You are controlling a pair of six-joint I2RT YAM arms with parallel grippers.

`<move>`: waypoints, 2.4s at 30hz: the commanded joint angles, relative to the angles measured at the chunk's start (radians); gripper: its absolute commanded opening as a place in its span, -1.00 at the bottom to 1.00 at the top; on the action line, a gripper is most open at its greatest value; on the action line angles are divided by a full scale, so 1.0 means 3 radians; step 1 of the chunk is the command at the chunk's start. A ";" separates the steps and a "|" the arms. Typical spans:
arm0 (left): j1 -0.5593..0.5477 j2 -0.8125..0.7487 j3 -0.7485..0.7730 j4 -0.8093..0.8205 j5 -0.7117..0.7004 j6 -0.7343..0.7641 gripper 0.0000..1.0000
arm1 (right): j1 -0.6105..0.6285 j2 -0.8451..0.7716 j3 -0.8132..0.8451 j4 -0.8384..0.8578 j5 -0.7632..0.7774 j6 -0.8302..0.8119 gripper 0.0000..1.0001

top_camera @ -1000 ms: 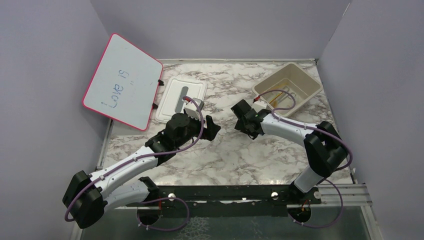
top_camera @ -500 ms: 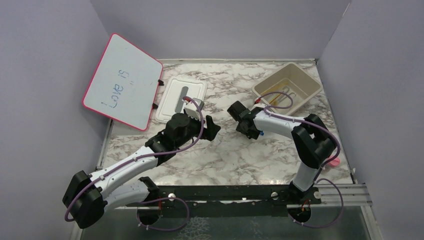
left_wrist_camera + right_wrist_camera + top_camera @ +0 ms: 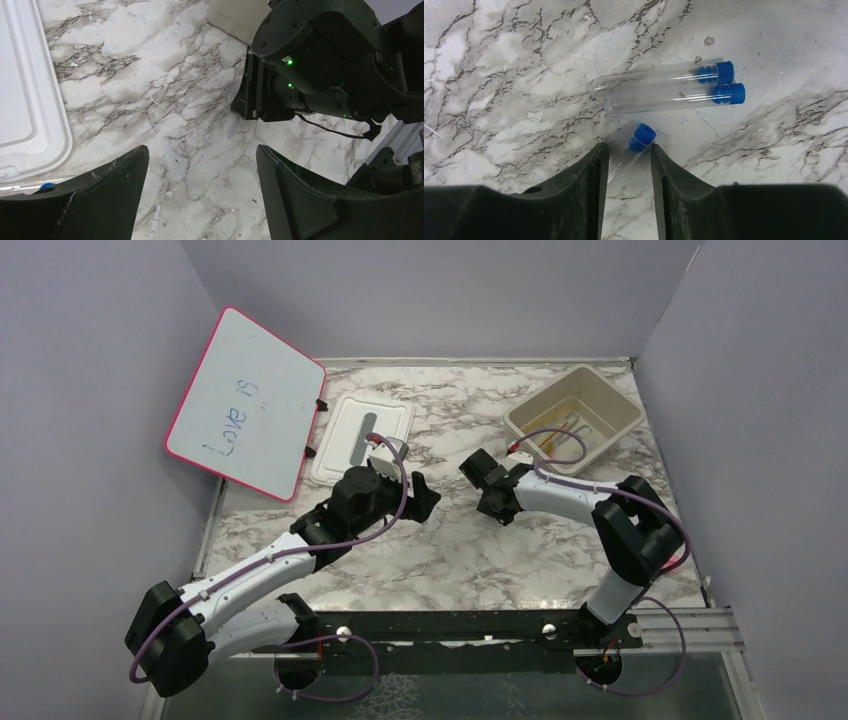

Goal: Organize the chemistry lab equipment

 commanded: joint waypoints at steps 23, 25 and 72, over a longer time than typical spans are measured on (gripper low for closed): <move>0.0007 0.0102 0.0018 0.0203 0.0314 -0.0608 0.64 | 0.0031 -0.1185 -0.0519 0.1603 -0.0985 -0.1067 -0.63; 0.0005 0.0179 0.0066 0.0307 0.0481 -0.0722 0.62 | 0.0025 -0.1371 -0.0561 0.1871 -0.1169 -0.1173 -0.63; 0.0006 0.0039 0.0083 0.0575 0.0843 0.0250 -0.71 | 0.0023 -0.1811 0.0152 0.1086 -0.2307 -0.1213 0.28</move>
